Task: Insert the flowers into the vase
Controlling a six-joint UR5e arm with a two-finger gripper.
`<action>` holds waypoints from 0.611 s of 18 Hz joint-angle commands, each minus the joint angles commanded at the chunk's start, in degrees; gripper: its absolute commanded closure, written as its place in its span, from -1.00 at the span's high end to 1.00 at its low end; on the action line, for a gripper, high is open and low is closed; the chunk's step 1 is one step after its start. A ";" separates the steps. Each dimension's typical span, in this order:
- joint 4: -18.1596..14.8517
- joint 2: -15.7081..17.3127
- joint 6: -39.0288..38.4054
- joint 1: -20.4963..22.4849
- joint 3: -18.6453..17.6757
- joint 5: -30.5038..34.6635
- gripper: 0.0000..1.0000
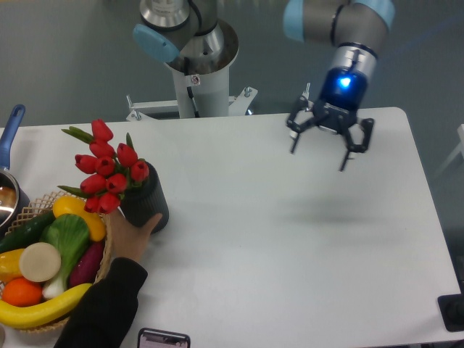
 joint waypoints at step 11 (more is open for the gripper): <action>-2.46 -4.92 -2.02 -10.11 7.04 36.00 1.00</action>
